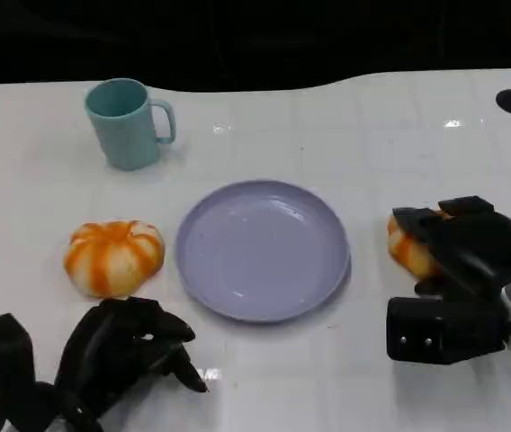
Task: Grasp the bread from the table and place it into the plate.
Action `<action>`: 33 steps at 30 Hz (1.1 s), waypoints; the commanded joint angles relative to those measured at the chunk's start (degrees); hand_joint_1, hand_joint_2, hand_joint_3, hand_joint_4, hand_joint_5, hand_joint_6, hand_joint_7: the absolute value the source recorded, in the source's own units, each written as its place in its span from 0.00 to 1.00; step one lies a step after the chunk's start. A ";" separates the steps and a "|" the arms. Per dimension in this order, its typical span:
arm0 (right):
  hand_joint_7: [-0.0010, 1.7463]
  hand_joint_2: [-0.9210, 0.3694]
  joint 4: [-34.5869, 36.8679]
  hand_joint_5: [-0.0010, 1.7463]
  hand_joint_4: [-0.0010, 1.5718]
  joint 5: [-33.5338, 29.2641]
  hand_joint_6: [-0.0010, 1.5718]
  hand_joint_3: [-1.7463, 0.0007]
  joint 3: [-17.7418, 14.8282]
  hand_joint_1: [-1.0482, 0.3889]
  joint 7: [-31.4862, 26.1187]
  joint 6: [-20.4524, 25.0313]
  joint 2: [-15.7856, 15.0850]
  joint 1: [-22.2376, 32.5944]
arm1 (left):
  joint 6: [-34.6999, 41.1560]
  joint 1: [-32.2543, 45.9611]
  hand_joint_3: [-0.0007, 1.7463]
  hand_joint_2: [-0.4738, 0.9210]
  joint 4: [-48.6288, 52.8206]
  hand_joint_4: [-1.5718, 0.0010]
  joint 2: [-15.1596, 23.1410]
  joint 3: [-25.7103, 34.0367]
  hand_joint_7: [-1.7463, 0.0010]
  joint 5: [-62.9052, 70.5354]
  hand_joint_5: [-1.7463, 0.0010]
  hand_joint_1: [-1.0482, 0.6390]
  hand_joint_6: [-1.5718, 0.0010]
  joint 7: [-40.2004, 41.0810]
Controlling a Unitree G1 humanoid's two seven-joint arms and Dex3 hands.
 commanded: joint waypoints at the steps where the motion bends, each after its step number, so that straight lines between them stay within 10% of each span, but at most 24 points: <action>1: 0.07 0.02 3.58 0.22 0.67 1.87 0.64 0.99 0.00 0.61 -6.72 -5.94 -0.79 -1.60 | 0.12 0.66 0.00 0.85 -0.81 0.00 0.69 -0.04 0.88 0.34 0.66 0.00 0.00 0.72; 4: 0.19 0.01 5.45 0.82 0.63 1.76 0.84 0.96 0.57 0.65 -12.74 -10.36 -1.21 -1.77 | 0.41 0.62 0.00 0.85 -0.88 0.00 0.72 -0.06 0.87 0.25 0.66 0.00 0.00 0.85; 7: 0.71 0.05 6.87 0.98 0.60 1.76 0.60 0.87 0.97 0.65 -15.83 -12.28 -1.11 -2.03 | 0.47 0.46 0.00 0.85 -0.62 0.00 0.80 0.04 0.87 0.03 0.66 0.00 0.00 0.62; 11: 0.83 0.28 7.68 1.00 0.59 1.74 0.54 0.57 1.63 0.66 -18.55 -13.14 -0.86 -2.32 | 0.99 0.33 0.00 0.85 -0.51 0.00 0.80 0.20 0.88 -0.22 0.66 0.00 0.00 0.58; 33: 0.98 0.52 -7.48 1.00 0.66 9.54 0.50 0.19 -3.21 0.70 -19.65 -22.38 0.56 0.27 | 1.04 1.13 0.00 0.85 -1.47 0.00 0.73 -0.02 0.87 -0.24 0.66 0.00 0.00 0.45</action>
